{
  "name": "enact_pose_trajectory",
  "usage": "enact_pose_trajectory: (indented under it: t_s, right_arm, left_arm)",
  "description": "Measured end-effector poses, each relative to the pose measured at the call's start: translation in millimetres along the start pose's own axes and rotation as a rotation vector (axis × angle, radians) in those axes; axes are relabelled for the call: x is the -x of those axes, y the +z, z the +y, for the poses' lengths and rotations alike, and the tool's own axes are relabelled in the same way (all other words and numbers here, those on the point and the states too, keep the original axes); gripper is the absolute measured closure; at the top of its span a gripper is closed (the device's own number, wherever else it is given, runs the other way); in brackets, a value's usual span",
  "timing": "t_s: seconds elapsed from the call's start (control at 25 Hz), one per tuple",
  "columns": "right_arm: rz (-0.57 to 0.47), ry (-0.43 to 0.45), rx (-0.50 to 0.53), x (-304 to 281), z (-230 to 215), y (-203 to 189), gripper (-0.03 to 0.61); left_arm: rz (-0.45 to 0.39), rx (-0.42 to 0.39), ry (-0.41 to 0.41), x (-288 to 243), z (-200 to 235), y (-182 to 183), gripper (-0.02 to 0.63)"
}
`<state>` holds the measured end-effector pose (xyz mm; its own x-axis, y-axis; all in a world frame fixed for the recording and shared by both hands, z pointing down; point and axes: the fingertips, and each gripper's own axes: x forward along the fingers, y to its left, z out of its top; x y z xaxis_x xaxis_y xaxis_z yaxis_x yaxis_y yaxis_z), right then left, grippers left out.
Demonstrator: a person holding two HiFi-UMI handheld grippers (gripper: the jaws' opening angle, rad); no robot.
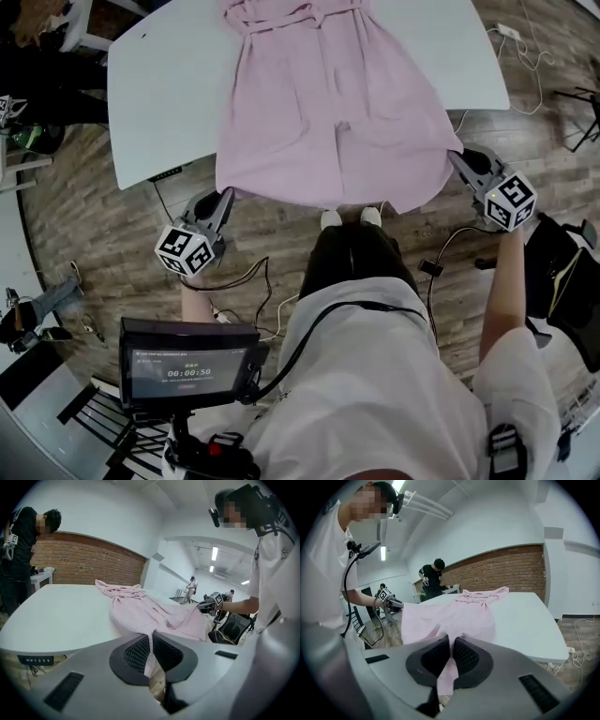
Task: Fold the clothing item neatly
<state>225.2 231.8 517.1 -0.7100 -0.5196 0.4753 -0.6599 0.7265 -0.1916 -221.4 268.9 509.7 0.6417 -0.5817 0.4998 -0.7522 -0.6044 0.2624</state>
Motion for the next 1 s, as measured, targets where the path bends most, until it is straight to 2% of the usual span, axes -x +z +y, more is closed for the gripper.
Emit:
enact_pose_trajectory:
  t_s: [0.28,0.52,0.84,1.0]
  right_arm:
    - [-0.034,-0.036,-0.034,11.2,10.1,49.0,0.566]
    - [-0.061,-0.083,-0.061,11.3,1.8,77.2,0.566]
    - [-0.163,-0.134,-0.04,-13.2,-16.7,131.6,0.566]
    - [-0.22,-0.127,-0.054,-23.8,-37.0,161.7,0.566]
  left_arm:
    - [-0.017,0.027,-0.063,13.0,-7.7,39.8,0.597]
    - [-0.077,0.054,-0.082,18.8,17.2,77.5,0.597]
    - [-0.148,-0.013,-0.091,-0.3,48.6,143.1,0.597]
    - [-0.19,0.019,-0.095,-12.1,65.2,170.5,0.597]
